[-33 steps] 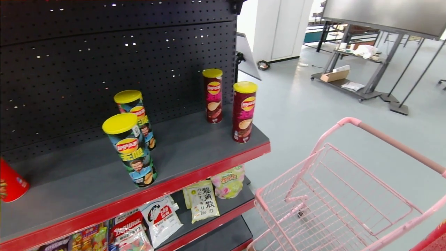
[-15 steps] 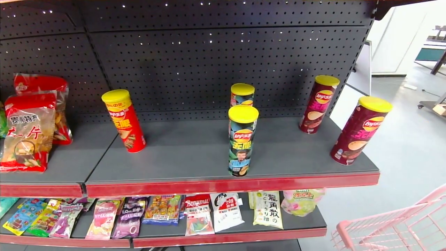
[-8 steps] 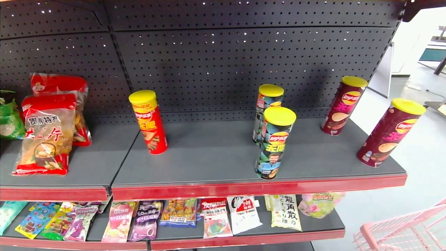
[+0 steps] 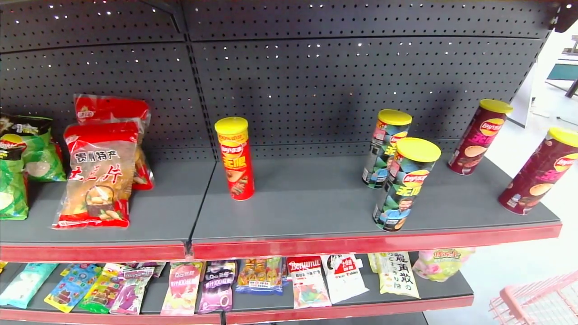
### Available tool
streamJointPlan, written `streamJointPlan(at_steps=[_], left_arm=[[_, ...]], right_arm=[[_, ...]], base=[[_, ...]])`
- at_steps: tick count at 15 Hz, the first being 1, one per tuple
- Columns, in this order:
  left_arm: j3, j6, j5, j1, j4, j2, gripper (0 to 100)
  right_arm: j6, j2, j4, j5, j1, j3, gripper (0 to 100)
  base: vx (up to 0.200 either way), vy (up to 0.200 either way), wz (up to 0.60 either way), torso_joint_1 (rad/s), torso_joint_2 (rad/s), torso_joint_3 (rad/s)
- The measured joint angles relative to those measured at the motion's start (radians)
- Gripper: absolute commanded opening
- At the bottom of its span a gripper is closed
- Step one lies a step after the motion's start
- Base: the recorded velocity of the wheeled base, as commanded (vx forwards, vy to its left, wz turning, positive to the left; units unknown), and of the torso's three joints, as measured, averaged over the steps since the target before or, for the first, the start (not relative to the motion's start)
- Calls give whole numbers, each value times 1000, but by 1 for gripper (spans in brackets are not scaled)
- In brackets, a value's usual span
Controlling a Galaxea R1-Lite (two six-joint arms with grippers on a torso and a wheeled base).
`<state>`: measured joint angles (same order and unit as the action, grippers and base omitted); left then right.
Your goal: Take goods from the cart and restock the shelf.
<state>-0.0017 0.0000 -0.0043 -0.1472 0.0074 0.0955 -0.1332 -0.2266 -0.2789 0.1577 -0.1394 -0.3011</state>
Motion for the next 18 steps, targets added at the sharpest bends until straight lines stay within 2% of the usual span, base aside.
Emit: streamJointPlan(at_steps=[4,14,17,18], left_arm=[[0,0,0,0,0,0,100],[0,0,-1,0,0,0,100],[0,0,0,0,1,0,100],[0,-1,0,0,0,0,100]], right_arm=[[0,12,-2,0,0,3,0],[-28,99,-5,1,0,39,0],[-28,119,-1,0,0,52,0],[-28,123,0,0,0,54,0]], base=[[0,200,0,0,-1,4],[0,0,0,0,0,0],[200,0,0,-1,-2,4],[0,0,0,0,0,0]])
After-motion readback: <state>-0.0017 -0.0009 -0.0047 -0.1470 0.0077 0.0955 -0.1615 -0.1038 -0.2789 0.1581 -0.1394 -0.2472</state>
